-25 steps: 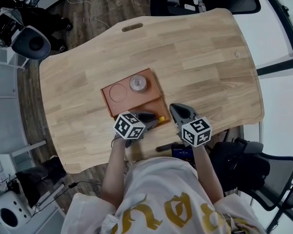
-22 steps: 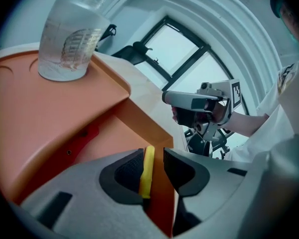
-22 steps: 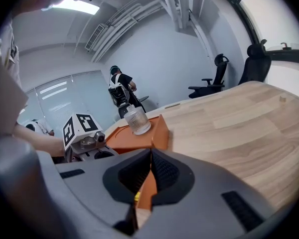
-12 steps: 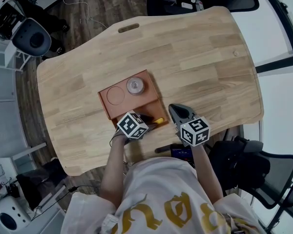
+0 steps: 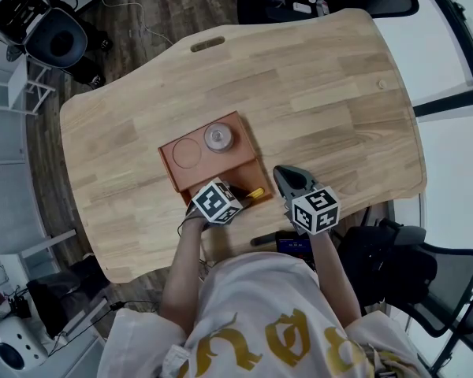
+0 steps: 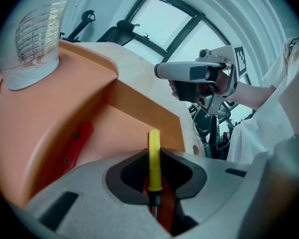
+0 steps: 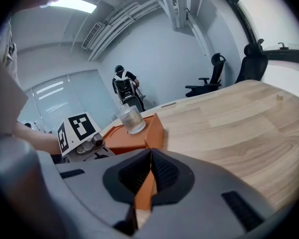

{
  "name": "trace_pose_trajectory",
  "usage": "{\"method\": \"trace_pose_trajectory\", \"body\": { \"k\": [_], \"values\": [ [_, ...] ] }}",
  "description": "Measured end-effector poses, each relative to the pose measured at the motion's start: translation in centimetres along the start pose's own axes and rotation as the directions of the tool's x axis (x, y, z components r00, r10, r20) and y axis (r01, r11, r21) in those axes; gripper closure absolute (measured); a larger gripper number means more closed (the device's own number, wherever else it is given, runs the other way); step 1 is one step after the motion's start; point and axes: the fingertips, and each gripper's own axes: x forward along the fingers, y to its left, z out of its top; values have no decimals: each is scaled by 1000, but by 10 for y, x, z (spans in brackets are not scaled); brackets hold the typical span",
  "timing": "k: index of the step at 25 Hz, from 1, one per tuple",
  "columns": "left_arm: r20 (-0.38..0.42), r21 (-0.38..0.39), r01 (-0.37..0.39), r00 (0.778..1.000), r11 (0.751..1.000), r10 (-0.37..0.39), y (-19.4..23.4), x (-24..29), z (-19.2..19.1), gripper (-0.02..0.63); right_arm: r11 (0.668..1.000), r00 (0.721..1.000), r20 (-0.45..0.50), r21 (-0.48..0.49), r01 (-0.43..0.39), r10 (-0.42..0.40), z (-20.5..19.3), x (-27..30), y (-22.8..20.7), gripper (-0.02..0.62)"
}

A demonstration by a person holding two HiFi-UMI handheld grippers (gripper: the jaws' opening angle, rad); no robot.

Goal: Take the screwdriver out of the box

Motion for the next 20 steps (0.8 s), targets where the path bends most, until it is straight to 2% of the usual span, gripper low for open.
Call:
{"method": "trace_pose_trajectory", "body": {
  "k": [2,4,7,9,14,17,20],
  "values": [
    [15,-2,-41,999,999,41,4,-5,2,535,1000,1000,2,-2,0,0,1,-1,0,583],
    [33,-7,-118,992,993,118,13,-11,6,535,1000,1000,4,-4,0,0,3,-1,0,583],
    [47,6,-253,966,967,252,30,-19,8,535,1000,1000,5,-9,-3,3,2,0,1,583],
    [47,41,-301,953,953,299,33,-20,9,535,1000,1000,4,-10,-9,9,2,1,3,583],
    [17,85,-323,946,943,323,34,-11,3,522,1000,1000,9,-8,-16,16,3,1,5,583],
    [12,84,-345,939,935,345,33,-11,2,522,1000,1000,17,5,-19,19,3,-2,5,583],
    [11,65,-340,940,938,340,35,-11,4,522,1000,1000,19,3,-15,15,4,-4,3,583]
  ]
}}
